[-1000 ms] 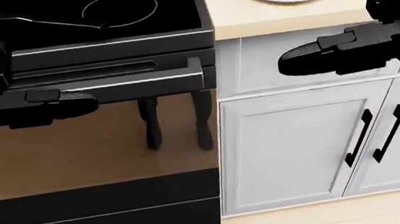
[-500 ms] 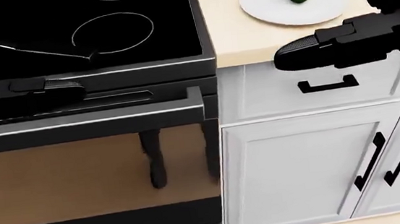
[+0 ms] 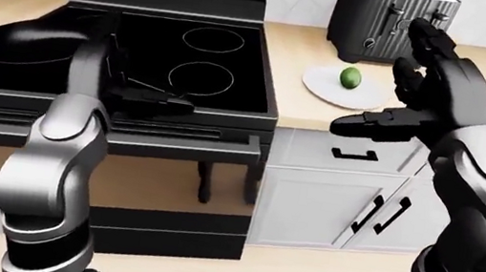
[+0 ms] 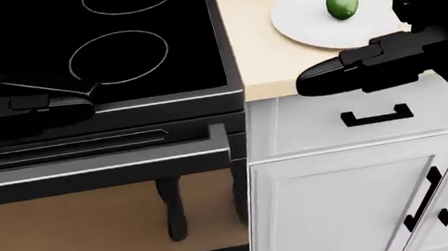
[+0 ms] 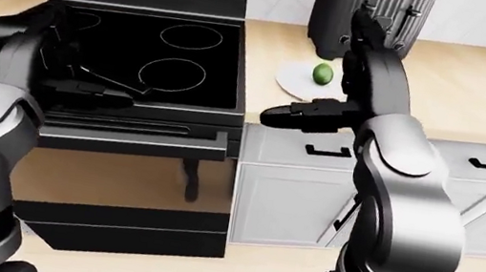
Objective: Pick the lime from the plate and place it in the pan.
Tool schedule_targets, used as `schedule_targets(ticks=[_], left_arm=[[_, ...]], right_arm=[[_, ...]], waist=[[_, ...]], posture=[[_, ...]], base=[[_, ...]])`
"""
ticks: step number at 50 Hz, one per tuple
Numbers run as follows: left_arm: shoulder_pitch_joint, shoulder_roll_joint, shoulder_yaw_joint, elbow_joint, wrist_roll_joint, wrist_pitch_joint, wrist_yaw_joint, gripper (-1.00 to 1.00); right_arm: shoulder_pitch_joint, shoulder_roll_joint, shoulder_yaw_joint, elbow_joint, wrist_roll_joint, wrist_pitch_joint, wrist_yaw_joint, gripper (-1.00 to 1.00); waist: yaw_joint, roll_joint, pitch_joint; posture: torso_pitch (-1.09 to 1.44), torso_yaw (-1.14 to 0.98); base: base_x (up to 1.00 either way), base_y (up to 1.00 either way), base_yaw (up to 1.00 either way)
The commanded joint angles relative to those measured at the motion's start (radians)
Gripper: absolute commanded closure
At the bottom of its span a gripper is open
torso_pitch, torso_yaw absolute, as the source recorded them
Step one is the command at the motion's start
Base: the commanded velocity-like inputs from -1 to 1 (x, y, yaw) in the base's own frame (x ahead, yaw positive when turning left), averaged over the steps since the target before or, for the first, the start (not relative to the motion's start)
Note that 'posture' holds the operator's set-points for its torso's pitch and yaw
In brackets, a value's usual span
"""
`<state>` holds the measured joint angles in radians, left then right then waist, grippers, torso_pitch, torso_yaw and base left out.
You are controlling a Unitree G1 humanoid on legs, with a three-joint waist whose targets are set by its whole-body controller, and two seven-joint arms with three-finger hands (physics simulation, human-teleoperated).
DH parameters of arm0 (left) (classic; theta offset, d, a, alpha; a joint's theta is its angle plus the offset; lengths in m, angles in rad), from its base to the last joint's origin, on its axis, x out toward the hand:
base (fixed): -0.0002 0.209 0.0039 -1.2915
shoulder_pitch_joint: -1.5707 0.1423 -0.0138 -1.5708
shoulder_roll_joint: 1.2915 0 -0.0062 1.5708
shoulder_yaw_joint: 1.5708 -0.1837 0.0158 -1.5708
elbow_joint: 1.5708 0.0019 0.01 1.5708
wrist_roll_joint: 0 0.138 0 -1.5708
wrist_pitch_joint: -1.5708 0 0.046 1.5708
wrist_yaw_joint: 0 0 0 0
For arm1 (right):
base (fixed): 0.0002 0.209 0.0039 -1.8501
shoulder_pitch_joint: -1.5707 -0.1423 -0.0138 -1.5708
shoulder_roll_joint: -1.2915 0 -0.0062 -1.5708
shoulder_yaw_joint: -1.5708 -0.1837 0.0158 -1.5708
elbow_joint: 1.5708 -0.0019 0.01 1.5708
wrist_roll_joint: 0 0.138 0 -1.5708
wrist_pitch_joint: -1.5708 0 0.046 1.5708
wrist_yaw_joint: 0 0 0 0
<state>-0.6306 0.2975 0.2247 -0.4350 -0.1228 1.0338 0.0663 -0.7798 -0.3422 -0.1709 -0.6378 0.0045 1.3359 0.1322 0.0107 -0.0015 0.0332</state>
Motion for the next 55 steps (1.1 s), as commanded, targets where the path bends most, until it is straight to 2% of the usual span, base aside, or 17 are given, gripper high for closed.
schedule_targets(ticks=[1,4,5,7,13,17,19,20,26,31,33,40,44,45,46,50,55], left_arm=[[-0.028,0.005,-0.001,-0.020,-0.002,-0.030,0.000,-1.00],[-0.033,0.006,-0.002,-0.026,-0.004,-0.019,0.002,-1.00],[-0.033,0.006,-0.002,-0.024,-0.004,-0.022,0.002,-1.00],[-0.031,0.006,0.000,-0.021,-0.004,-0.026,0.002,-1.00],[-0.036,0.007,0.005,-0.021,-0.011,-0.023,0.003,-1.00],[-0.034,0.002,-0.002,-0.028,-0.015,-0.016,0.010,-1.00],[-0.025,0.003,-0.004,-0.009,-0.012,-0.042,0.006,-1.00],[-0.025,0.003,-0.006,-0.018,-0.012,-0.033,0.006,-1.00],[-0.032,0.000,-0.009,-0.017,-0.010,-0.029,0.006,-1.00],[-0.019,-0.003,-0.012,-0.014,-0.005,-0.041,0.004,-1.00],[-0.012,-0.009,-0.020,-0.014,0.001,-0.041,0.003,-1.00],[-0.019,-0.013,-0.027,0.008,0.016,-0.047,-0.007,-1.00],[-0.020,-0.015,-0.027,0.005,0.024,-0.041,-0.014,-1.00],[-0.025,-0.015,-0.029,-0.002,0.025,-0.029,-0.014,-1.00],[-0.024,-0.019,-0.034,-0.009,0.028,-0.024,-0.013,-1.00],[-0.024,-0.022,-0.030,0.000,0.031,-0.033,-0.018,-1.00],[-0.032,-0.022,-0.030,-0.001,0.033,-0.029,-0.020,-1.00]], right_arm=[[-0.026,-0.013,-0.014,-0.014,-0.012,-0.022,-0.002,-1.00],[-0.027,-0.014,-0.016,-0.014,-0.015,-0.021,0.002,-1.00],[-0.033,-0.014,-0.018,-0.013,-0.016,-0.019,0.003,-1.00],[-0.030,-0.012,-0.017,-0.013,-0.017,-0.022,0.003,-1.00],[-0.026,-0.007,-0.018,-0.009,-0.020,-0.030,0.004,-1.00],[-0.023,-0.005,-0.019,-0.008,-0.021,-0.032,0.005,-1.00],[-0.023,-0.004,-0.017,-0.006,-0.022,-0.034,0.004,-1.00],[-0.022,-0.004,-0.015,-0.008,-0.022,-0.033,0.004,-1.00],[-0.040,-0.015,-0.024,-0.014,-0.019,-0.012,0.011,-1.00],[-0.025,-0.007,-0.018,-0.012,-0.021,-0.025,0.007,-1.00],[-0.034,-0.010,-0.011,0.007,-0.022,-0.034,0.009,-1.00],[-0.032,-0.005,-0.007,0.016,-0.030,-0.046,0.014,-1.00],[-0.033,-0.004,-0.009,0.015,-0.032,-0.044,0.016,-1.00],[-0.038,-0.003,-0.013,0.015,-0.031,-0.040,0.016,-1.00],[-0.040,-0.003,-0.012,0.012,-0.031,-0.035,0.015,-1.00],[-0.037,-0.008,-0.014,0.008,-0.031,-0.032,0.019,-1.00],[-0.049,-0.015,-0.014,0.007,-0.030,-0.022,0.022,-1.00]], waist=[[-0.003,0.006,-0.020],[0.004,-0.065,-0.035],[0.001,-0.042,-0.025],[0.001,-0.050,-0.015],[-0.004,0.001,-0.004],[-0.015,0.073,-0.016],[-0.006,0.055,-0.018],[-0.011,0.068,-0.016],[-0.002,0.030,-0.016],[0.011,-0.064,-0.040],[0.003,-0.056,-0.016],[-0.003,0.010,-0.004],[-0.015,0.089,-0.014],[-0.006,0.049,-0.016],[-0.012,0.070,-0.019],[-0.006,0.055,-0.030],[0.003,-0.016,-0.023]], posture=[[0.00,0.00],[0.00,0.00],[0.00,0.00],[0.00,0.00],[0.00,0.00],[0.00,0.00],[0.00,0.00],[0.00,0.00],[0.00,0.00],[0.00,0.00],[0.00,0.00],[0.00,0.00],[0.00,0.00],[0.00,0.00],[0.00,0.00],[0.00,0.00],[0.00,0.00]], base=[[0.12,-0.15,0.00],[0.12,-0.14,0.00],[0.12,-0.15,0.00],[0.12,-0.15,0.00],[0.12,-0.15,0.00],[0.13,-0.15,0.00],[0.12,-0.14,0.00],[0.12,-0.14,0.00],[0.12,-0.15,0.00],[0.13,-0.15,0.00],[0.12,-0.14,0.00],[0.12,-0.15,0.00],[0.12,-0.15,0.00],[0.11,-0.15,0.00],[0.10,-0.15,0.00],[0.10,-0.15,0.00],[0.10,-0.14,0.00]])
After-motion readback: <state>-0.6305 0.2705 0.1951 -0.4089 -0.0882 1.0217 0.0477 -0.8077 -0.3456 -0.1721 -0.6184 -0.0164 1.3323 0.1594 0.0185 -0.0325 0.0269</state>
